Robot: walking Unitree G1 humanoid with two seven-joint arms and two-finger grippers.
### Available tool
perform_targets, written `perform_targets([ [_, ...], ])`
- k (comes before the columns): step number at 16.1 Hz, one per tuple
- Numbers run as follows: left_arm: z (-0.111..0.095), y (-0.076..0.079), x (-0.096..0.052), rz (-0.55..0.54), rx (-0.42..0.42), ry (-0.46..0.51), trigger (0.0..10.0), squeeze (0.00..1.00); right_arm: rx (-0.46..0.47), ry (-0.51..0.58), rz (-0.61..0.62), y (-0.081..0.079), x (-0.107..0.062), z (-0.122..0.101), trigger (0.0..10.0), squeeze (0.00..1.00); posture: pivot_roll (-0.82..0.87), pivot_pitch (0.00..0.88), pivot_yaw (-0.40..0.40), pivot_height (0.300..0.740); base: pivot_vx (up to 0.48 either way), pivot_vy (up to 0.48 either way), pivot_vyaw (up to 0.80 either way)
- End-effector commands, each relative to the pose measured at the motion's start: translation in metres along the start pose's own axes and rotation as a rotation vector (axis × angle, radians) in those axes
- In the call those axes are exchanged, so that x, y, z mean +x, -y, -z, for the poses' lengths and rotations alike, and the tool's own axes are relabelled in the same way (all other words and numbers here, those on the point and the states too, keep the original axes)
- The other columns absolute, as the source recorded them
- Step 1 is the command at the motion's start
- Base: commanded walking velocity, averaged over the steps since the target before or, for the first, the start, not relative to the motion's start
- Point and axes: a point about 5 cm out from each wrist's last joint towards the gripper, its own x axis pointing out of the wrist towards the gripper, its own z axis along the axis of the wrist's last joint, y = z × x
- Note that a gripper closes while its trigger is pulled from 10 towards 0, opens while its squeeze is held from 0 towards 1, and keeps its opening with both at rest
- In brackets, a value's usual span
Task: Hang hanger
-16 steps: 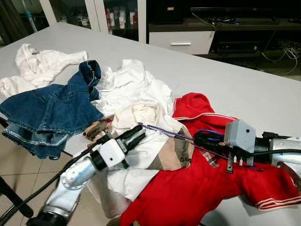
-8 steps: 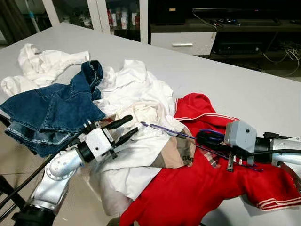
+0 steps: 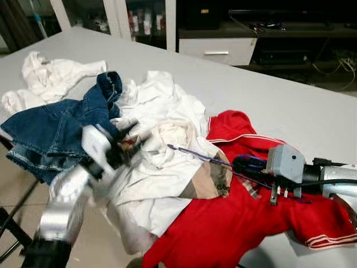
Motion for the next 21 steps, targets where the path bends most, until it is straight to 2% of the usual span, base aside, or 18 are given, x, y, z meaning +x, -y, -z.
perform_targets([
  [1, 0.003, -0.004, 0.003, -0.039, -0.063, -0.012, 10.0, 0.0, 0.023, -0.057, -0.021, -0.003, -0.003, 0.009, 10.0, 0.0, 0.07, 0.017, 0.01, 0.74, 0.0, 0.0, 0.0],
  [2, 0.005, -0.007, 0.006, -0.088, -0.099, -0.025, 10.0, 0.0, 0.025, -0.059, -0.027, -0.004, -0.004, 0.01, 10.0, 0.0, 0.07, 0.016, 0.011, 0.74, 0.0, 0.0, 0.0],
  [4, 0.013, -0.015, 0.01, -0.178, -0.119, -0.085, 10.0, 0.0, 0.03, -0.065, -0.036, -0.005, -0.007, 0.011, 10.0, 0.0, 0.07, 0.015, 0.012, 0.74, 0.0, 0.0, 0.0],
  [6, 0.03, -0.025, 0.011, -0.267, -0.183, -0.22, 10.0, 0.0, 0.035, -0.063, -0.048, -0.007, -0.01, 0.01, 10.0, 0.0, 0.06, 0.015, 0.015, 0.74, 0.0, 0.0, 0.0],
  [8, 0.037, -0.03, 0.014, -0.322, -0.23, -0.276, 10.0, 0.0, 0.034, -0.053, -0.051, -0.008, -0.009, 0.008, 10.0, 0.0, 0.06, 0.015, 0.019, 0.74, 0.0, 0.0, 0.0],
  [10, 0.036, -0.027, 0.02, -0.275, -0.236, -0.265, 10.0, 0.0, 0.034, -0.044, -0.052, -0.01, -0.008, 0.007, 10.0, 0.0, 0.06, 0.014, 0.02, 0.74, 0.0, 0.0, 0.0],
  [12, 0.029, -0.016, 0.03, -0.157, -0.227, -0.197, 10.0, 0.0, 0.036, -0.028, -0.049, -0.011, -0.006, 0.005, 10.0, 0.0, 0.06, 0.013, 0.022, 0.74, 0.0, 0.0, 0.0],
  [15, 0.02, -0.008, 0.037, -0.064, -0.282, -0.122, 10.0, 0.0, 0.037, -0.025, -0.052, -0.013, -0.006, 0.004, 10.0, 0.0, 0.05, 0.012, 0.026, 0.74, 0.0, 0.0, 0.0],
  [18, 0.044, -0.008, 0.037, -0.115, -0.272, -0.289, 10.0, 0.0, 0.037, -0.023, -0.055, -0.015, -0.005, 0.003, 10.0, 0.0, 0.05, 0.011, 0.032, 0.74, 0.0, 0.0, 0.0],
  [20, 0.05, -0.017, 0.036, -0.211, -0.283, -0.333, 10.0, 0.0, 0.035, -0.021, -0.05, -0.016, -0.005, 0.002, 10.0, 0.0, 0.05, 0.011, 0.032, 0.74, 0.0, 0.0, 0.0],
  [21, 0.051, -0.017, 0.036, -0.218, -0.294, -0.335, 10.0, 0.0, 0.035, -0.021, -0.048, -0.016, -0.005, 0.002, 10.0, 0.0, 0.05, 0.011, 0.032, 0.74, 0.0, 0.0, 0.0],
])
